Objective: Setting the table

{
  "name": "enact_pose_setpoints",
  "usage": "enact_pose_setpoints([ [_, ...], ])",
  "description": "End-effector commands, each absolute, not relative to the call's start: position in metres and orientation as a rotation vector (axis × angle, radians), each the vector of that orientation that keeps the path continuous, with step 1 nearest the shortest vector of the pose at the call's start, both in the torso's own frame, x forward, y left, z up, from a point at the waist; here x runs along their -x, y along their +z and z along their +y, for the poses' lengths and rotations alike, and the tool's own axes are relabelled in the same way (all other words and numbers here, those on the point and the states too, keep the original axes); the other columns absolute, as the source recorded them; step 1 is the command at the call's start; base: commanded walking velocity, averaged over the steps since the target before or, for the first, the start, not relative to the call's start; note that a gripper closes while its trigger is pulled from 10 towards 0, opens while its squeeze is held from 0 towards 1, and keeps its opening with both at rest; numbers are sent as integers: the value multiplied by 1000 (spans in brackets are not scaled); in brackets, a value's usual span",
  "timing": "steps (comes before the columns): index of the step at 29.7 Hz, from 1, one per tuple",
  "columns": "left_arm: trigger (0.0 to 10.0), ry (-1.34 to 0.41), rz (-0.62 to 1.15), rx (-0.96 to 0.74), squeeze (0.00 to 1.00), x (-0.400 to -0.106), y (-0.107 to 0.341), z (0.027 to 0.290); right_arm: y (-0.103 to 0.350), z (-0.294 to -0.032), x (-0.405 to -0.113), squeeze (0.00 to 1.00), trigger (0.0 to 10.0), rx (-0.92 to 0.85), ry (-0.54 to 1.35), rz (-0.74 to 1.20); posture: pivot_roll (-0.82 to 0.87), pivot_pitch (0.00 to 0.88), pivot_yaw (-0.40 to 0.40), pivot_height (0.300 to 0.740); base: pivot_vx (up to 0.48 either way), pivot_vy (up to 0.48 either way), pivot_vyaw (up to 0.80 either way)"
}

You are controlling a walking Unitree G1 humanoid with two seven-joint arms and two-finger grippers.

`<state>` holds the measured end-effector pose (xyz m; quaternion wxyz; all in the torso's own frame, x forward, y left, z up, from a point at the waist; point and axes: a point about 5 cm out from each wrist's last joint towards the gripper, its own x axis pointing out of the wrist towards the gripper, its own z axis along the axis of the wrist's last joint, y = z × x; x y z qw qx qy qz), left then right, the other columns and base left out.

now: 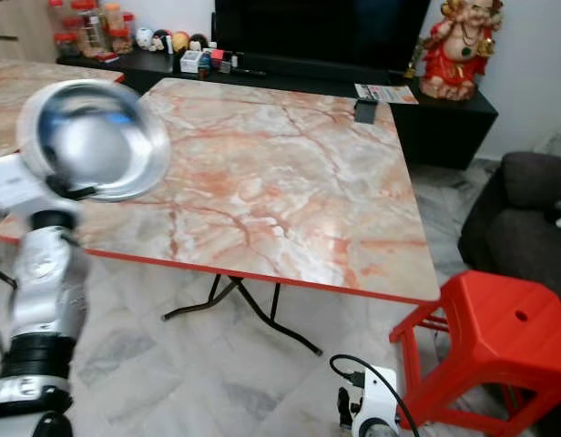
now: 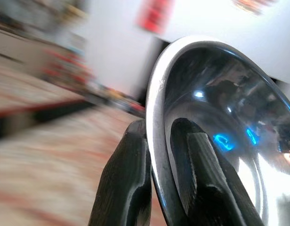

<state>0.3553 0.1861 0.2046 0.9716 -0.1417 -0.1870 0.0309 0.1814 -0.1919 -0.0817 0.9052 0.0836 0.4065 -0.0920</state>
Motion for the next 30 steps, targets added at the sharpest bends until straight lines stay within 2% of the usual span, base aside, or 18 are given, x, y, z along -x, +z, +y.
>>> enact_pose_setpoints([
  [1,10000,-38,-272,295,0,-366,194,169,-82,-198,-179,0,10000,-186,-234,831,-16,0,-16,740,0,0,0],
  [5,10000,-38,-98,291,0,-377,175,156,-82,-201,-177,0,10000,-193,-256,830,-21,0,-14,740,0,0,0],
  [11,10000,8,19,371,0,-390,166,150,-83,-207,-172,0,10000,-193,-276,834,-47,0,-5,740,0,0,0],
  [24,10000,100,162,617,0,-398,151,151,-83,-211,-171,0,10000,-191,-290,828,-76,0,7,740,0,0,0],
  [30,10000,128,184,575,0,-397,144,155,-84,-211,-167,0,10000,-191,-290,833,-75,0,-1,740,0,0,0],
])
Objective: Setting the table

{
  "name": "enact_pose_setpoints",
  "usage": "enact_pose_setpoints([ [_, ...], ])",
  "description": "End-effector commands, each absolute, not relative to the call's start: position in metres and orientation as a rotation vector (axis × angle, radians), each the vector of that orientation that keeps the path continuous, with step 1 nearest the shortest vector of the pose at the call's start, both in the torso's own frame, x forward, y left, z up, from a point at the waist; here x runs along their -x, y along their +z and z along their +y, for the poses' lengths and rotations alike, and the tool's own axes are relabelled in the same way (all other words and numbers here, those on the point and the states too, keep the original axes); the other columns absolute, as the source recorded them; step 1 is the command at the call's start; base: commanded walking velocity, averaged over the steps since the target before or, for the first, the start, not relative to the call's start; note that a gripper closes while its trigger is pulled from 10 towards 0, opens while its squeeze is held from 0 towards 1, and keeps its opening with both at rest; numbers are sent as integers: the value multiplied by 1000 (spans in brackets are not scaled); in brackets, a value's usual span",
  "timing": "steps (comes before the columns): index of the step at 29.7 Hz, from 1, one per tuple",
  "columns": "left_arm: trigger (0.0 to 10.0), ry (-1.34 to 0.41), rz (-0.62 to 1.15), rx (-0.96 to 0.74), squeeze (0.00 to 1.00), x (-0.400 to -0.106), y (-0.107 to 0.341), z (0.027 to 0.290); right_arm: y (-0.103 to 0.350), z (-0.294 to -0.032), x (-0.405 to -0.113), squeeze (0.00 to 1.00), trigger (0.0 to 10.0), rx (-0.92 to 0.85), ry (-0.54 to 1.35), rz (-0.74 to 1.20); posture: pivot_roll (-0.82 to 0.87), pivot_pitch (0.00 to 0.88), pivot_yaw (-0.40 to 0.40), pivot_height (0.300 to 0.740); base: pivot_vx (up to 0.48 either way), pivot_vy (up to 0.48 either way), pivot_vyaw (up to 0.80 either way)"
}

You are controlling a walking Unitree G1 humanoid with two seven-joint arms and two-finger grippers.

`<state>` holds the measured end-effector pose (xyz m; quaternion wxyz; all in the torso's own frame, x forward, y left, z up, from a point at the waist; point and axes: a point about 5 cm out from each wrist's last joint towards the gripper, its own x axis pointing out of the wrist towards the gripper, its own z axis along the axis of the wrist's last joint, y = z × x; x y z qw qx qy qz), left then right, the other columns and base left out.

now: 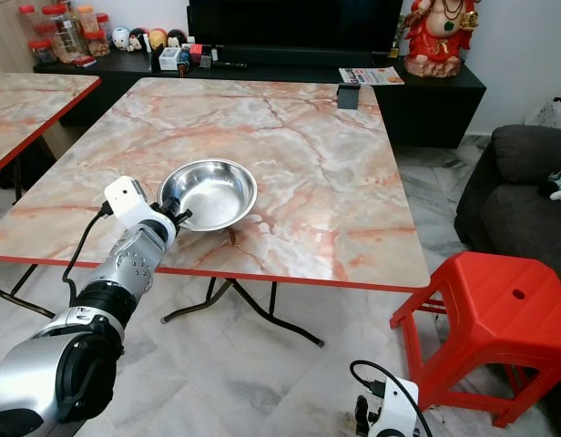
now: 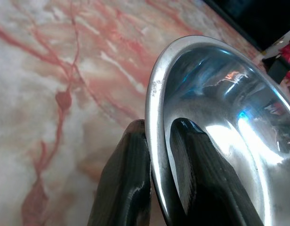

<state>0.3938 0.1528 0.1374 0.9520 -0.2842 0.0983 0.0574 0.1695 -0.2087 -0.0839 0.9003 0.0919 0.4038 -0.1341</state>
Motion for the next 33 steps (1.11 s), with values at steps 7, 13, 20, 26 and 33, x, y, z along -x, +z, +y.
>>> enact_pose_setpoints([
  [7,10000,163,186,559,0,-397,141,160,-87,-213,-158,0,10000,-188,-298,845,-93,0,-2,740,0,0,0],
  [13,10000,178,192,554,0,-395,137,162,-89,-217,-150,0,10000,-183,-306,849,-111,0,-5,740,0,0,0],
  [20,10000,187,202,563,0,-395,134,163,-92,-221,-139,0,10000,-175,-314,856,-131,0,-12,740,0,0,0],
  [26,10000,184,222,568,0,-393,130,162,-92,-224,-133,0,10000,-172,-324,853,-154,0,-9,740,0,0,0],
  [33,10000,191,244,587,0,-391,123,158,-93,-225,-128,0,10000,-173,-328,850,-167,0,-9,740,0,0,0],
])
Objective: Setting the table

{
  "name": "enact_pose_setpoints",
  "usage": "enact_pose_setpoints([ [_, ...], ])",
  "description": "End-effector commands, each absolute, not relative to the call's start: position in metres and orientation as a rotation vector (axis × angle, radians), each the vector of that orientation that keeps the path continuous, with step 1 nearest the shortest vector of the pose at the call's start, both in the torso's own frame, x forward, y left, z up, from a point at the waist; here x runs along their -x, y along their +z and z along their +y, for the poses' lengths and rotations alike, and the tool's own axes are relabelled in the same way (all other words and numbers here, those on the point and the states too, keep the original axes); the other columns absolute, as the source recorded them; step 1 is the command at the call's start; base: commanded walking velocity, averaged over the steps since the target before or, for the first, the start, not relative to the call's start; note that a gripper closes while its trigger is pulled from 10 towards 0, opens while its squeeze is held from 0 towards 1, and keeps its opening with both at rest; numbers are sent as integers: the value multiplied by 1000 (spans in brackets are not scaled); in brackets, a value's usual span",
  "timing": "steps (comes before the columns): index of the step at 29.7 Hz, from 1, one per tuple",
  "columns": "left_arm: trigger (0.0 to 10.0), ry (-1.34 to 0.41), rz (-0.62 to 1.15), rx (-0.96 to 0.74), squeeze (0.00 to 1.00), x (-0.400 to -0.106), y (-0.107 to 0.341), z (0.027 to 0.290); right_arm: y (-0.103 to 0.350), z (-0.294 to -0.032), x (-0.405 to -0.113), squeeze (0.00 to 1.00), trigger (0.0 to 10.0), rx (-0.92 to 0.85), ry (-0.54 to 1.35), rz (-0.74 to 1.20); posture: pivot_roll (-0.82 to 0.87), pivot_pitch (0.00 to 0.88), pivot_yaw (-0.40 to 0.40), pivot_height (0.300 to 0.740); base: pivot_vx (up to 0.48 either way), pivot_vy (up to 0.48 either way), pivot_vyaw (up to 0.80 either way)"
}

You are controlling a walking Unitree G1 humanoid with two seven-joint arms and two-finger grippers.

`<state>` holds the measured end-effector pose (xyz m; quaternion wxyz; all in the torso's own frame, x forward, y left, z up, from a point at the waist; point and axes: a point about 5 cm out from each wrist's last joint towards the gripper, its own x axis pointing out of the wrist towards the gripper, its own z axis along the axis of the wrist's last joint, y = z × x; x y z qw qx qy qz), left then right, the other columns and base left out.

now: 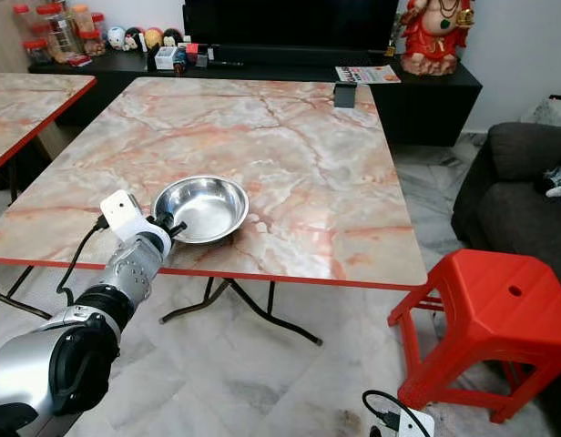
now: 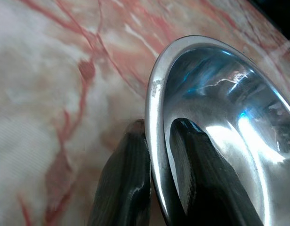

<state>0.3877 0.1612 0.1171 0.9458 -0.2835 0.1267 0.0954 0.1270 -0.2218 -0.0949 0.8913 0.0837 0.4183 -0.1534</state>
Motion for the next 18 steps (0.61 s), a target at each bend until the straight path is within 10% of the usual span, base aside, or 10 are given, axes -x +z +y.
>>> enact_pose_setpoints([
  [1,10000,191,244,587,0,-391,123,158,-93,-225,-128,0,10000,-173,-328,850,-167,0,-9,740,0,0,0],
  [18,10000,215,221,554,0,-390,123,162,-94,-225,-123,0,10000,-172,-325,846,-172,22,-15,740,0,0,0],
])
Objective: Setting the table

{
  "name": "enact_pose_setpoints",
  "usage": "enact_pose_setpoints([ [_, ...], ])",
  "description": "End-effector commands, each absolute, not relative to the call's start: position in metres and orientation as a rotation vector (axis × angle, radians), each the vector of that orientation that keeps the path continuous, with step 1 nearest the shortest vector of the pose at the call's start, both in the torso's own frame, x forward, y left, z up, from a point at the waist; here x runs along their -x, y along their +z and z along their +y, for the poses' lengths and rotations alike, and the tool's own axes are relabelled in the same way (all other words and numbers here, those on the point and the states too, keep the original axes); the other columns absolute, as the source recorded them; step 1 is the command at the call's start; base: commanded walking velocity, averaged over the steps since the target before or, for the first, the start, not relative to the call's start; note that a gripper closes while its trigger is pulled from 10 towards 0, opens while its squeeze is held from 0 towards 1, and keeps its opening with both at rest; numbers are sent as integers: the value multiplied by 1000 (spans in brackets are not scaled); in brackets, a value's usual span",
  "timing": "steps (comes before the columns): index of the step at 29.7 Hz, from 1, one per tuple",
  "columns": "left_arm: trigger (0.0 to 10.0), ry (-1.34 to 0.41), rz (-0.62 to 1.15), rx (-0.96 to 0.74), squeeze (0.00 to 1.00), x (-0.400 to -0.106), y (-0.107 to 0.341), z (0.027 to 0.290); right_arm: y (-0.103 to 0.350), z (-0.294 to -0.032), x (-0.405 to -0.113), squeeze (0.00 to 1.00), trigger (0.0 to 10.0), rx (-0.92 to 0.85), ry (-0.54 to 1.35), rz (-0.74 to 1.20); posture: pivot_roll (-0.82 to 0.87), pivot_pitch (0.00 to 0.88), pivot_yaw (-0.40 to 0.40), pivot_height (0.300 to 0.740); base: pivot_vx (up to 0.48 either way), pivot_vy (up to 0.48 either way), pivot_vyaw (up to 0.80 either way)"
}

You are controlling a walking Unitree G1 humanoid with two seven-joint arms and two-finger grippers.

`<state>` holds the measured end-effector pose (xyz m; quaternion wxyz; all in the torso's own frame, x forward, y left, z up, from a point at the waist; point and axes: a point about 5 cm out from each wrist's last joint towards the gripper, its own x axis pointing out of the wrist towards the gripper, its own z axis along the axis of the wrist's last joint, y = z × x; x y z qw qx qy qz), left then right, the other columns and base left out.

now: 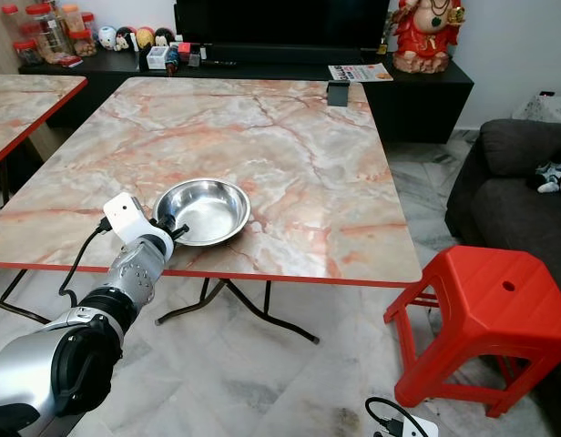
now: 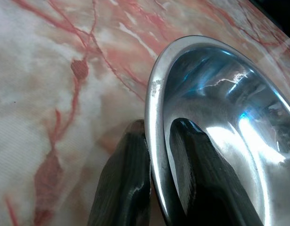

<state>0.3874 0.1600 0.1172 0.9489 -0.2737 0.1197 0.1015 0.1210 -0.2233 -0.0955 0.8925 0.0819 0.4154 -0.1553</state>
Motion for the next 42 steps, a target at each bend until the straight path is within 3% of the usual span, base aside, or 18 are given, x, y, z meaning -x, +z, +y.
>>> enact_pose_setpoints([
  [1,10000,215,222,553,0,-390,123,162,-94,-225,-123,0,10000,-171,-325,845,-172,22,-15,740,0,0,0],
  [2,10000,216,223,553,8,-390,123,162,-94,-226,-123,0,10000,-170,-326,844,-173,24,-17,740,0,0,0],
  [3,10000,218,224,555,424,-390,123,162,-94,-226,-123,0,10000,-170,-326,843,-175,25,-17,740,0,0,0],
  [4,10000,220,224,558,1000,-390,123,161,-94,-227,-122,0,10000,-168,-327,842,-176,26,-18,740,0,0,0],
  [12,10000,233,220,565,1000,-391,125,164,-94,-229,-119,0,10000,-165,-331,849,-177,29,-20,740,0,0,0],
  [13,10000,238,218,566,0,-391,126,164,-94,-229,-118,0,10000,-165,-330,849,-176,29,-20,740,0,0,0],
  [35,10000,330,157,546,0,-392,134,183,-92,-228,-129,0,10000,-163,-317,840,-156,0,-30,740,0,0,0],
  [42,10000,360,-108,413,0,-383,156,218,-90,-226,-138,0,10000,-173,-320,820,-140,0,-19,740,0,0,0],
])
